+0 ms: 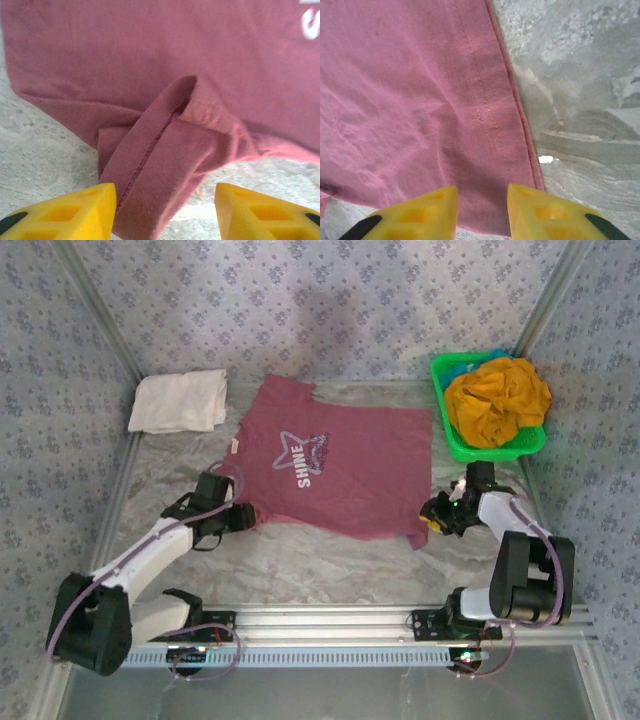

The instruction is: Fold and stack the t-shirts

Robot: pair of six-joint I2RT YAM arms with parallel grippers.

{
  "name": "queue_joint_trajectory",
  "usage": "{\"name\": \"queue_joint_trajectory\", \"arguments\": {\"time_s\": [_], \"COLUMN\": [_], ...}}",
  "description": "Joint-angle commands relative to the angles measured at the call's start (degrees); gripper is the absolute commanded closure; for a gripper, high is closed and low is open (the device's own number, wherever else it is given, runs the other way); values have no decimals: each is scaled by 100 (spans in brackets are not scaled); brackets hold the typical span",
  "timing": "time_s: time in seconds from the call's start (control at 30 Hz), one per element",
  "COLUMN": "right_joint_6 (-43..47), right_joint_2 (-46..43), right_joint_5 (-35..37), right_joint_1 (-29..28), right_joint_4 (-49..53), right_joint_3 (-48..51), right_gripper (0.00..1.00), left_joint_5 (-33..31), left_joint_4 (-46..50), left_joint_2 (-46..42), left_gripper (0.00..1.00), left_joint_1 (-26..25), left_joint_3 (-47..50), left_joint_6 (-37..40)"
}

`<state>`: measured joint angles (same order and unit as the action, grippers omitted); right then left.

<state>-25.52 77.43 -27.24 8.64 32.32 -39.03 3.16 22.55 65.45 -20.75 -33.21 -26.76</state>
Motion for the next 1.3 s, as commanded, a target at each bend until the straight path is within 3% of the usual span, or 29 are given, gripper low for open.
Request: {"name": "queue_joint_trajectory", "arguments": {"time_s": [0.0, 0.13, 0.33, 0.57, 0.8, 0.9, 1.03, 1.2, 1.27], "right_joint_6": [42, 30, 145, 128, 103, 94, 22, -20, -14], "right_joint_2": [-411, -1145, -1479, -815, 57, 364, 635, 952, 1013], "right_joint_5": [556, 1612, 2611, 2544, 2167, 2106, 2021, 1938, 1963], "right_joint_1": [-90, -618, -1760, -2083, -2143, -2161, -2181, -2232, -2294], "right_joint_4": [186, 315, -146, -545, -856, -875, -1009, -1069, -1079], "right_joint_3": [-123, -409, -719, -798, -919, -1006, -1074, -1211, -1255], "right_gripper": [64, 60, 56, 55, 55, 55, 55, 55, 55], "left_joint_5": [70, 37, -530, -1666, -2361, -2291, -2640, -2508, -1828], "left_joint_4": [-128, -67, 244, 636, 702, 641, 464, -101, -255], "left_joint_2": [361, 341, -744, -1368, -1728, -1997, -2850, -3452, -3161], "left_gripper": [57, 84, 100, 100, 98, 73, 73, 64, 62], "left_joint_1": [-34, -43, -342, -1269, -1662, -1731, -2081, -1837, -1384], "left_joint_3": [76, 42, 201, 740, 888, 805, 822, 1276, 1342], "left_joint_6": [2, -21, -388, -1356, -1612, -1188, -683, -665, -744]}}
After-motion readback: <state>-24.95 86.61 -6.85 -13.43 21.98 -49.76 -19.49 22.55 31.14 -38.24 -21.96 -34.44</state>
